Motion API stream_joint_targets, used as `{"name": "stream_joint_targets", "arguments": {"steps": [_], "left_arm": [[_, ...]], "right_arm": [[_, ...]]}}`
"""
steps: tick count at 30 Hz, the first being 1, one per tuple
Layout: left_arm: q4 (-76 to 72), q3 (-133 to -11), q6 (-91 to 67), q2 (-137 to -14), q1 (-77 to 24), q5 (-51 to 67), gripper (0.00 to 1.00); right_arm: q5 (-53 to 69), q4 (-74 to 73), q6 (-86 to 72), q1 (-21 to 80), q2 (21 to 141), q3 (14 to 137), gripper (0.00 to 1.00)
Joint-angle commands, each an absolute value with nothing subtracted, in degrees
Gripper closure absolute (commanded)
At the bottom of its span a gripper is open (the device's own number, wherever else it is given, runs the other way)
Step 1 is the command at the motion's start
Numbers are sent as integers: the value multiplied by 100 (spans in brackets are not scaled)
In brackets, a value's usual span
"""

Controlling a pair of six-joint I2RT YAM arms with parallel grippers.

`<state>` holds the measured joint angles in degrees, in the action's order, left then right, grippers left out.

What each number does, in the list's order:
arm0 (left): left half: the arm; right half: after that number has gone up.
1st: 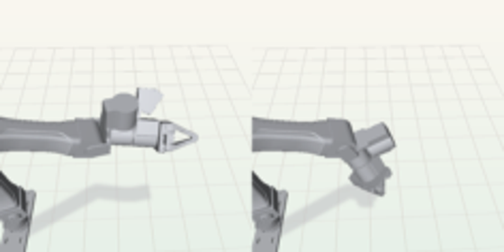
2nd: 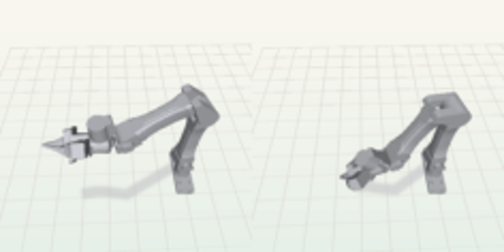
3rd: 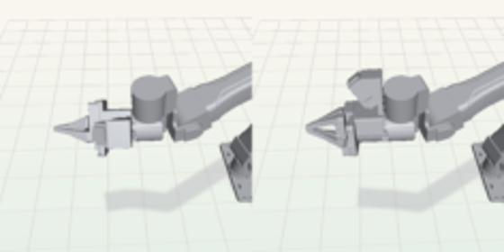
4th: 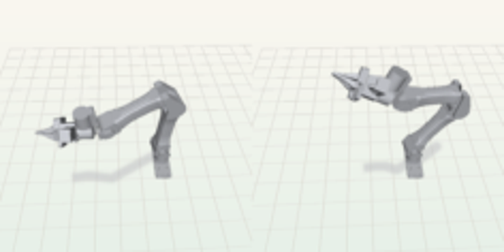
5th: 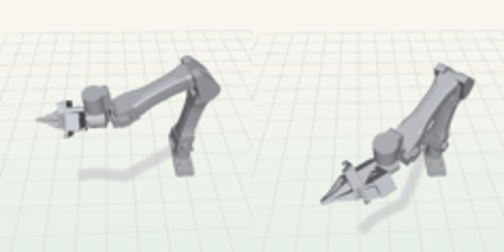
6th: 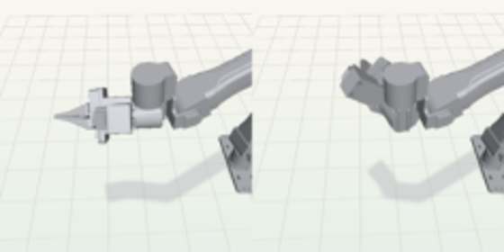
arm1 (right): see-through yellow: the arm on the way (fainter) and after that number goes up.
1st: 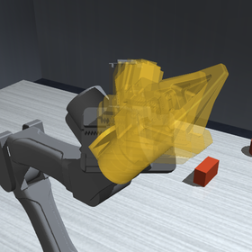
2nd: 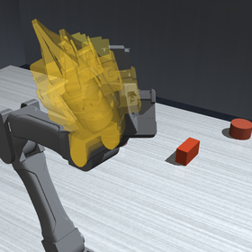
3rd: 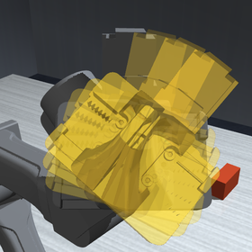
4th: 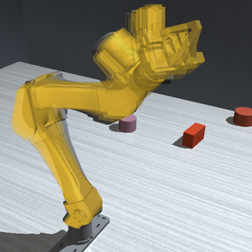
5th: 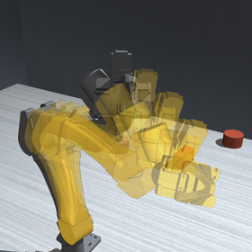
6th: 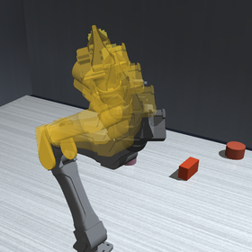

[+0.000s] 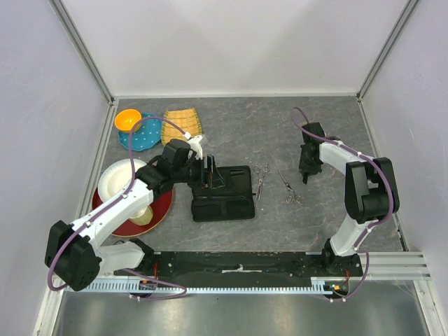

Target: Sort the hair-cutting tools

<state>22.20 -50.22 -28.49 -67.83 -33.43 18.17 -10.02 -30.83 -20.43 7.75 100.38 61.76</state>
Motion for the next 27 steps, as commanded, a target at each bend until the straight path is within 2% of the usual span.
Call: {"name": "stream_joint_targets", "arguments": {"steps": [1, 12, 27], "left_arm": [[2083, -5018, -2936, -6829, -3313, 1925, 29], [2074, -5010, -2944, -6829, -3313, 1934, 29], [2074, -5010, -2927, -6829, -3313, 1934, 29]], "right_arm": [[-1002, -3173, -2189, 756, 9985, 6047, 85], [-1195, -3436, -2250, 765, 9905, 6135, 100], [-1363, -3683, -2232, 756, 9739, 6302, 100]]}}
